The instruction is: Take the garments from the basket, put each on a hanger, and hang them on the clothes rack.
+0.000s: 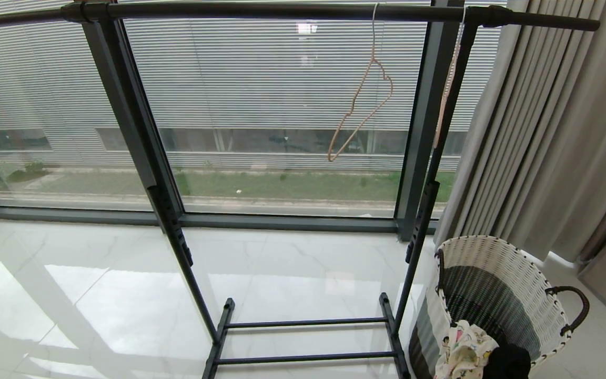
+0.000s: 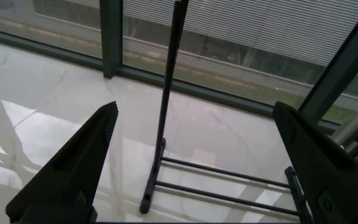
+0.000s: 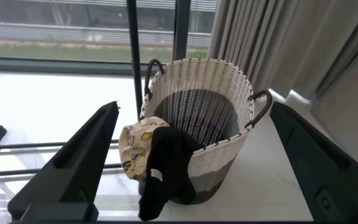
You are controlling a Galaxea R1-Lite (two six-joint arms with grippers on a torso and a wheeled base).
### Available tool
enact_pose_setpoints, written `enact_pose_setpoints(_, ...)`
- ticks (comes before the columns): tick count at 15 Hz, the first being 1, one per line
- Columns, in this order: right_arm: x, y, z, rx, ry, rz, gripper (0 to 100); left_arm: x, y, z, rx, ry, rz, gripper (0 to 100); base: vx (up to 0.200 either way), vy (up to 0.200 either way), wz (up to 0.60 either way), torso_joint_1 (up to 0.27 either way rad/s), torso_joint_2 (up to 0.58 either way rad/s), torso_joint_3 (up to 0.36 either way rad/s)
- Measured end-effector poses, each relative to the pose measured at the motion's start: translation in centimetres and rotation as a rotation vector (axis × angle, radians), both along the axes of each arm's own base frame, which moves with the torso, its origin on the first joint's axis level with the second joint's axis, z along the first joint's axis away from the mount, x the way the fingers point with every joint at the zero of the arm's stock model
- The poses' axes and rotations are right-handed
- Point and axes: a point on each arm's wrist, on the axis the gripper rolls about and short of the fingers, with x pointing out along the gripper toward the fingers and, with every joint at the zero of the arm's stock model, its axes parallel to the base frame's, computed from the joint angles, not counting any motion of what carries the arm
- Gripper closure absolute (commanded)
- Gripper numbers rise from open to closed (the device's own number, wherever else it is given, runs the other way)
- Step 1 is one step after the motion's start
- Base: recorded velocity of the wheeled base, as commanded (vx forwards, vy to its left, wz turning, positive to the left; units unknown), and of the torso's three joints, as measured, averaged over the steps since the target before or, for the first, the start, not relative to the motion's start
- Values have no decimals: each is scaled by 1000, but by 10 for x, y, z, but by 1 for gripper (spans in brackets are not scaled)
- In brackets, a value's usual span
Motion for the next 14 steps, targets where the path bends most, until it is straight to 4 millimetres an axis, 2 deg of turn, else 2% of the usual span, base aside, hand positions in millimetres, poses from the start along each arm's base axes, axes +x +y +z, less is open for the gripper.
enact_pose_setpoints(3,0,0,0,-54,-3,12,0,0,0,0,5,1,2,0,0,0,0,0,0,0)
enact_pose_setpoints(5,0,2,5,-84,-13,99,0,0,0,0,36,5,-3,0,0,0,0,0,0,0)
enact_pose_setpoints(8,7,3,40,-71,18,198,0,0,0,0,43,6,-6,0,0,0,0,0,0,0)
enact_pose_setpoints(11,46,6,60,-204,254,274,0,0,0,0,44,7,-5,0,0,0,0,0,0,0)
enact_pose_setpoints(14,108,10,56,-453,544,397,0,0,0,0,45,8,-5,0,0,0,0,0,0,0)
